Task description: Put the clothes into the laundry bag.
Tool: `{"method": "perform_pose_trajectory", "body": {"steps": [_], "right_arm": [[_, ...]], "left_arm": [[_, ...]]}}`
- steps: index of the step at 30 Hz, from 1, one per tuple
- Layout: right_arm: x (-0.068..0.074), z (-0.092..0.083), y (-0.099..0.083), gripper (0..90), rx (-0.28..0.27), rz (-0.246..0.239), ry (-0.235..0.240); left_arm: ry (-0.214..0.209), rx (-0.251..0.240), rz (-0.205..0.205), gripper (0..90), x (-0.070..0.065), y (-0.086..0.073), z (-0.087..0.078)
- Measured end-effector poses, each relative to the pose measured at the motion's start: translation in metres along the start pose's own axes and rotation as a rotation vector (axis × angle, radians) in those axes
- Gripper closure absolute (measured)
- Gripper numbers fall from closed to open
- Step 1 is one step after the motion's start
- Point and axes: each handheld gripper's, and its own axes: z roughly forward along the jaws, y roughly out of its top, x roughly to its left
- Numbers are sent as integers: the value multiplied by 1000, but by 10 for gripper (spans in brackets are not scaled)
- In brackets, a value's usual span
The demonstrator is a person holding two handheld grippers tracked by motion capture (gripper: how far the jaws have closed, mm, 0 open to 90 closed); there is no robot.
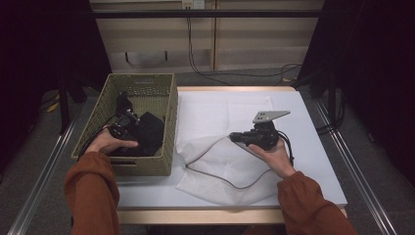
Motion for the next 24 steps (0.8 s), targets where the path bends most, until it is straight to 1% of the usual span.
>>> {"method": "perform_pose_trajectory", "body": {"steps": [1, 2, 3, 4, 6, 7, 9, 10, 11, 12, 13, 14, 15, 16, 17, 18, 19, 20, 21, 22, 23, 24], "right_arm": [[0, 0, 0, 892, 0, -2, 2], [0, 0, 0, 892, 0, -1, 1], [0, 0, 0, 892, 0, -1, 2], [0, 1, 0, 892, 2, 0, 4], [1, 1, 0, 892, 6, -3, -2], [1, 1, 0, 892, 6, -2, 1], [0, 2, 1, 892, 7, -1, 0], [0, 2, 1, 893, 5, 0, 4], [0, 2, 1, 892, 6, -2, 1], [0, 1, 1, 892, 6, -3, 0], [0, 1, 1, 892, 4, -6, 3], [0, 1, 1, 894, 4, -9, 4], [0, 1, 1, 894, 5, -14, 1], [0, 1, 1, 895, 4, -12, 1], [0, 1, 1, 897, 4, -9, 3], [0, 1, 1, 897, 4, -8, 3], [0, 2, 2, 899, 4, -7, 2], [0, 2, 2, 900, 7, -7, -1], [1, 2, 2, 900, 8, -8, 1], [1, 3, 2, 900, 8, -8, 5], [1, 3, 2, 900, 7, -8, 3], [1, 3, 3, 900, 7, -10, 0]], "left_arm": [[0, -2, 2, 0, -1, 0, 1], [6, -9, -10, 0, -1, 0, 2], [23, -14, -39, 0, -2, 0, 2], [19, -13, -33, 0, -1, 1, 2], [22, 25, -56, 8, -1, 5, 1], [19, 44, -65, 35, -1, 6, -1], [30, 54, -73, 136, 0, 8, -4], [21, 53, -84, 194, 0, 8, -6], [22, 64, -83, 249, 1, 9, -8], [20, 61, -86, 313, 1, 8, -9], [15, 68, -87, 399, 2, 8, -10], [26, 62, -107, 434, 2, 9, -10], [25, 66, -107, 446, 2, 9, -11], [22, 69, -117, 474, 2, 9, -11], [28, 61, -120, 513, 2, 10, -12], [24, 59, -121, 555, 1, 10, -13], [23, 70, -115, 600, 2, 10, -14], [25, 63, -119, 625, 1, 11, -14], [21, 66, -121, 643, 1, 11, -15], [21, 71, -113, 658, 1, 11, -16], [23, 67, -113, 670, 1, 11, -16], [24, 59, -125, 679, 1, 11, -16]]}}
